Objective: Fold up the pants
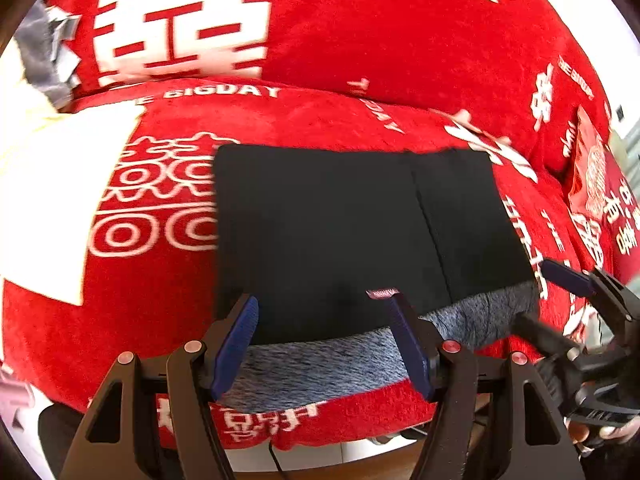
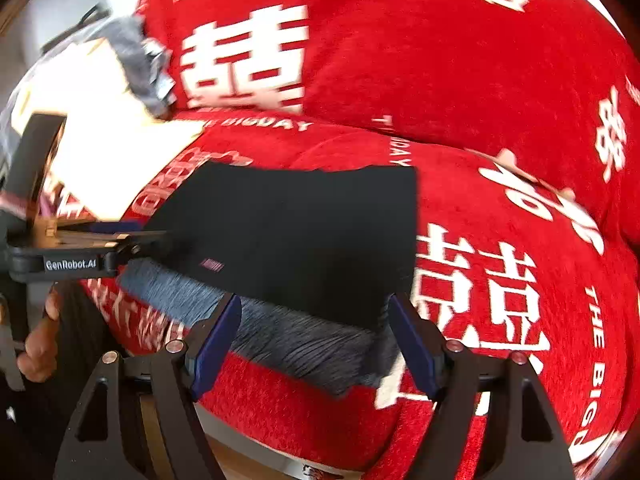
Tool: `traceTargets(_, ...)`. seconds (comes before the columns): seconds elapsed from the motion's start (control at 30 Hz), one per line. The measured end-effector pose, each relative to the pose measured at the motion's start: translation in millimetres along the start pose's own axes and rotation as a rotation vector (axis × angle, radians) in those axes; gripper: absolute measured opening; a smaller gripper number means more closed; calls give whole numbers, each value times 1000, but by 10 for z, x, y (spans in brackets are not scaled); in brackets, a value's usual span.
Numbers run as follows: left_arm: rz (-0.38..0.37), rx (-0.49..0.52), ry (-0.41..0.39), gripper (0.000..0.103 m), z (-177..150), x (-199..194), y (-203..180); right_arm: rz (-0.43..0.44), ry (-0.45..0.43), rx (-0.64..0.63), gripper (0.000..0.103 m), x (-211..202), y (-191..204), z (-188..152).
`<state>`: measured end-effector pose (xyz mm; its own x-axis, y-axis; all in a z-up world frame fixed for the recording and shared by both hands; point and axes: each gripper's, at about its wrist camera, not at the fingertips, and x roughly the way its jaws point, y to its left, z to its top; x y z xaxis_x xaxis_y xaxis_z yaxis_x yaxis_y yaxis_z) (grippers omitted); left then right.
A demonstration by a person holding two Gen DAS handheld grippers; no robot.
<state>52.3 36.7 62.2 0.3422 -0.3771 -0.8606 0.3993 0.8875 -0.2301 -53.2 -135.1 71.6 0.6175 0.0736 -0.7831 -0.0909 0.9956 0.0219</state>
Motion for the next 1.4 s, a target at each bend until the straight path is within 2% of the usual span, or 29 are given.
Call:
traceTargets(0.1,48,37,30,68,-43,171,-33,10,50,-5,79,174,28,-72)
traceTargets(0.2,34,34,44,70,-84,255,-13,-2,103,12,79,339,-33,-173)
traceTargets(0.27,9,42,41,79,-115,281,-19,-29,108,7,82,377,-47,-213)
traceTargets(0.33,29,61,43,79,-118,295,-44,-41,138,10,89,410,-68,-243)
traceTargets(0.4,14,42,45,79,-56,239,-38,-12,158,53,89,392,-141,-233)
traceTargets(0.47,-33,-5,19,79,101,138,48,5,101,85,89,239,-214,-148)
traceTargets(0.57,-41,-61,5,79,415,131,172,-5,-1,61,89,48,-251,155)
traceTargets(0.67,-31,-79,8,79,711,238,232,-20,-18,-12,89,138,-209,468)
traceTargets(0.8,-12,-136,98,79,1005,618,334,-21,36,-50,89,563,-175,797)
traceTargets(0.9,23,-116,119,79,1053,757,323,-41,103,-47,89,890,-232,902)
traceTargets(1.0,52,-81,131,79,1068,848,267,-26,152,-5,91,1127,-329,880)
traceTargets(1.1,26,-61,137,95,1040,950,210,-1,194,35,97,1298,-386,820)
traceTargets(1.27,94,17,131,96,1030,950,59,-38,194,6,100,1325,-329,796)
traceTargets(1.4,65,-37,87,95,1089,738,129,-59,191,28,100,1189,-363,855)
